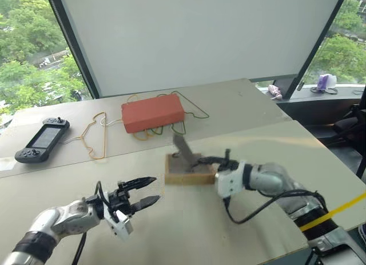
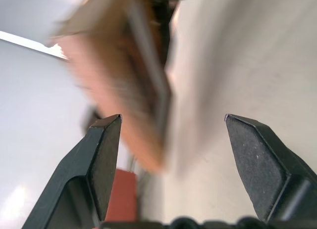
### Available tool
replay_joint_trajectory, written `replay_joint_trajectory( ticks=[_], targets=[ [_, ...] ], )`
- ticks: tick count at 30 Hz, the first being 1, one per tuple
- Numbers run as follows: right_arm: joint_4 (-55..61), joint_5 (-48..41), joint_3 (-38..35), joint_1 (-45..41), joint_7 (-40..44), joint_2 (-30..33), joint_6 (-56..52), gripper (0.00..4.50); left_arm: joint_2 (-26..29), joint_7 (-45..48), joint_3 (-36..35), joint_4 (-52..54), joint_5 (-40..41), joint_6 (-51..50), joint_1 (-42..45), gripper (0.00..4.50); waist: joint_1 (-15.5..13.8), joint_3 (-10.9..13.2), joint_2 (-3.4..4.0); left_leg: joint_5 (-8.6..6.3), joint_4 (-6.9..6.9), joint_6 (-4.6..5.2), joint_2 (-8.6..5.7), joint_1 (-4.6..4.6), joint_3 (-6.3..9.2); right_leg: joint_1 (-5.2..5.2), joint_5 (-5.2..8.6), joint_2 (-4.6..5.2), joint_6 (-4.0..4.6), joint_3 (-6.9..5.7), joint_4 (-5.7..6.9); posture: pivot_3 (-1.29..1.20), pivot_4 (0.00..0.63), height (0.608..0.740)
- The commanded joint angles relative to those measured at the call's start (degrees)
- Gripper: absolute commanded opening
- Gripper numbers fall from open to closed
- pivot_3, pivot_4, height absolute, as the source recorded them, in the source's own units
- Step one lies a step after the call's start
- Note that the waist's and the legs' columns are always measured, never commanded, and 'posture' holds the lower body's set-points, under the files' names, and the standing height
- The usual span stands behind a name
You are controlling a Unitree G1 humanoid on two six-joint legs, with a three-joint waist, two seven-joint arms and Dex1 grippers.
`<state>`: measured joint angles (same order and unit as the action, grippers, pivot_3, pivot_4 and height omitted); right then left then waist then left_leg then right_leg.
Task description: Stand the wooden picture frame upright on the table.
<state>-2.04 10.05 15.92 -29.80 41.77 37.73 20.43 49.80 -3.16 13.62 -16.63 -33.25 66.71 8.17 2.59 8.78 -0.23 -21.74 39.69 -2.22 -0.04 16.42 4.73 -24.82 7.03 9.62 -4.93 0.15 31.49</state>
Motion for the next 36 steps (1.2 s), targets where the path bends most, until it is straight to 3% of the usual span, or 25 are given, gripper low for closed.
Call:
replay_joint_trajectory(
  ticks=[1,6,12,25,27,30,33,34,36],
  targets=[
    [8.93,-18.87,-4.58,-3.35,7.49,-2.21,-26.71,1.21,-0.15,3.44,-1.98,5.27,5.21,-4.22,-3.61,3.6,-0.01,0.0,0.0,0.0,0.0,0.0,0.02,0.0,0.0,0.0,0.0,-0.01,0.0,0.0,0.01,0.0,0.15,0.74],
    [13.03,-33.8,-7.24,-8.67,12.11,-2.65,-54.98,1.21,-1.37,6.09,-3.34,9.0,5.9,-6.12,-6.43,3.6,-0.23,0.01,0.03,-0.03,0.02,0.06,0.02,0.01,0.01,-0.01,0.0,-0.01,0.01,0.0,0.08,0.0,0.15,0.74],
    [9.65,-43.79,-7.8,-14.29,14.31,-2.87,-76.04,1.21,-3.12,7.46,-4.21,8.88,6.14,-5.82,-6.97,3.6,-0.3,0.02,0.04,-0.05,0.03,0.08,0.01,0.15,0.01,-0.18,0.0,-0.01,0.01,0.0,0.09,0.0,0.15,0.74],
    [-1.02,-37.06,2.96,-17.07,18.82,-1.86,-77.91,1.21,-5.09,7.37,-4.84,4.83,4.1,-1.41,-6.03,3.6,-0.03,0.01,0.04,-0.04,0.03,0.08,0.0,0.25,0.01,-0.28,0.0,0.0,0.01,-0.01,0.06,0.0,0.15,0.74],
    [-1.61,-36.31,3.07,-17.31,18.91,-2.05,-77.58,2.21,-5.32,7.26,-4.99,4.39,3.91,-1.11,-5.95,3.6,-0.05,0.01,0.04,-0.04,0.04,0.08,0.0,0.25,0.01,-0.26,0.0,0.0,0.01,-0.01,0.07,0.0,0.15,0.74],
    [-1.6,-36.13,2.72,-17.23,19.16,-2.19,-77.98,3.02,-5.55,7.33,-4.99,3.98,3.9,-0.9,-5.73,3.6,-0.06,0.01,0.04,-0.04,0.06,0.08,-0.01,0.26,0.01,-0.27,0.0,0.01,0.01,-0.01,0.08,0.0,0.15,0.74],
    [0.19,-36.87,1.14,-16.49,18.96,-1.54,-79.65,4.18,-5.76,7.43,-5.01,3.56,3.94,-0.64,-5.46,3.6,0.0,0.01,0.04,-0.04,0.04,0.08,0.0,0.26,0.01,-0.28,0.0,0.0,0.01,-0.02,0.1,0.0,0.15,0.74],
    [2.05,-37.68,-0.4,-14.96,18.82,0.09,-80.92,4.44,-5.7,7.54,-5.06,3.52,4.41,-0.54,-5.58,3.6,-0.02,0.01,0.04,-0.04,0.04,0.08,0.0,0.26,0.01,-0.29,0.0,0.0,0.01,-0.01,0.1,0.0,0.15,0.74],
    [5.17,-38.57,-2.65,-12.18,18.74,2.84,-82.26,4.44,-5.61,7.74,-5.29,3.54,5.46,-0.83,-5.94,3.6,-0.45,0.01,0.04,-0.04,0.04,0.08,0.0,0.3,0.01,-0.3,0.0,0.0,0.01,-0.03,0.08,0.0,0.15,0.74]
  ],
)
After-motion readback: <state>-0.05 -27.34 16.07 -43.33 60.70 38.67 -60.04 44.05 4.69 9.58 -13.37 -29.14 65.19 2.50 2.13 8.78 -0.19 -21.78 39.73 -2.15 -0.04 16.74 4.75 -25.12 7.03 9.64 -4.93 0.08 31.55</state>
